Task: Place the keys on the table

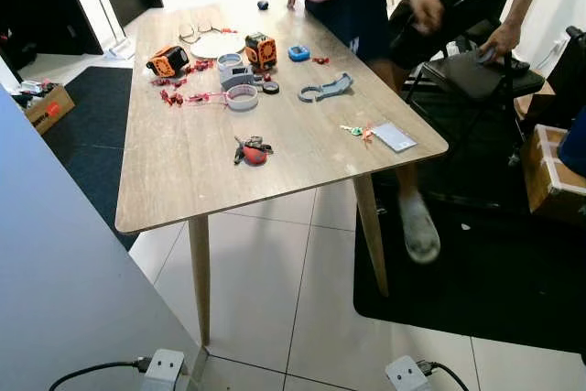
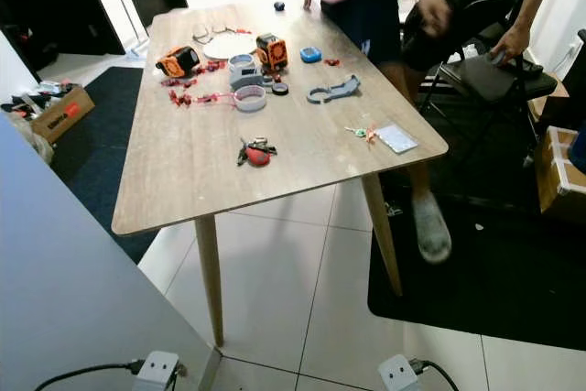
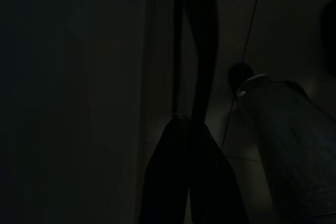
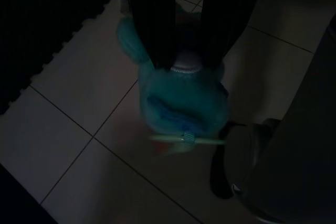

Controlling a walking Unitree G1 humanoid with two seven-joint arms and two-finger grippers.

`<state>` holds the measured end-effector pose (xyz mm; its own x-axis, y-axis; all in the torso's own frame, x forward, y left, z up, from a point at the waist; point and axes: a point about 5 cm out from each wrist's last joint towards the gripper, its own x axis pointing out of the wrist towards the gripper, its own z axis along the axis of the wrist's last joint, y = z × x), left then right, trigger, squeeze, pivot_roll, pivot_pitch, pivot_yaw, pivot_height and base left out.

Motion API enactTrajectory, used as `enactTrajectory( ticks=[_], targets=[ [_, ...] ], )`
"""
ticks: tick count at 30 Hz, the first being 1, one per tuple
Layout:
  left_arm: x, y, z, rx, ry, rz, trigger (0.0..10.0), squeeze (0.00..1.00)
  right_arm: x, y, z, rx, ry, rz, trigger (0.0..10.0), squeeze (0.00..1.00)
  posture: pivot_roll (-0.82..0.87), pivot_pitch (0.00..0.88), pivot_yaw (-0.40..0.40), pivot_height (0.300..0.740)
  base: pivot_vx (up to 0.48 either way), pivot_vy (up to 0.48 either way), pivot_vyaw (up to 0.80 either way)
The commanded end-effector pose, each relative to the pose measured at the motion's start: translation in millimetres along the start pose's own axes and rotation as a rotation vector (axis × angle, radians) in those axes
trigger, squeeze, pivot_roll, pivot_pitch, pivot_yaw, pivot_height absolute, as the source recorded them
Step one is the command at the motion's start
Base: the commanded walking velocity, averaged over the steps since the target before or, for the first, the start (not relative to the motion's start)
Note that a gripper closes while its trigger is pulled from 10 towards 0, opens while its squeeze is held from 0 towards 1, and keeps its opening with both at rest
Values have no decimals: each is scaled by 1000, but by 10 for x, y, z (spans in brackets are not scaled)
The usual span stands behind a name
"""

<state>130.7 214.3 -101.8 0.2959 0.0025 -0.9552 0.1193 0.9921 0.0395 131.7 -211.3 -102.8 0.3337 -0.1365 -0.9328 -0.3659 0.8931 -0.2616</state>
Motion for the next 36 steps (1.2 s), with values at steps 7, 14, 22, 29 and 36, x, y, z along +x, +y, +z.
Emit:
enactTrajectory(
  ticks=[7,14,22,29,36],
  targets=[
    [-19,96,-44,2,7,18,10000,0,1,132,46,-4,-19,63,10000,0,-100,0,126,740,0,0,0],
    [-20,97,-60,-9,15,13,10000,0,-5,-16,-64,-8,2,44,10000,0,-97,0,125,740,0,0,0],
    [-21,101,-57,-13,15,14,10000,0,-3,217,-2,-14,-7,71,10000,0,-93,11,123,740,0,0,0],
    [-20,94,-63,-9,16,11,10000,0,-5,318,54,-13,-13,84,10000,0,-96,24,123,740,0,0,0],
    [-19,88,-66,-4,18,9,10000,0,-2,291,89,-13,-17,80,10000,0,-98,29,119,740,0,0,0]
  ],
)
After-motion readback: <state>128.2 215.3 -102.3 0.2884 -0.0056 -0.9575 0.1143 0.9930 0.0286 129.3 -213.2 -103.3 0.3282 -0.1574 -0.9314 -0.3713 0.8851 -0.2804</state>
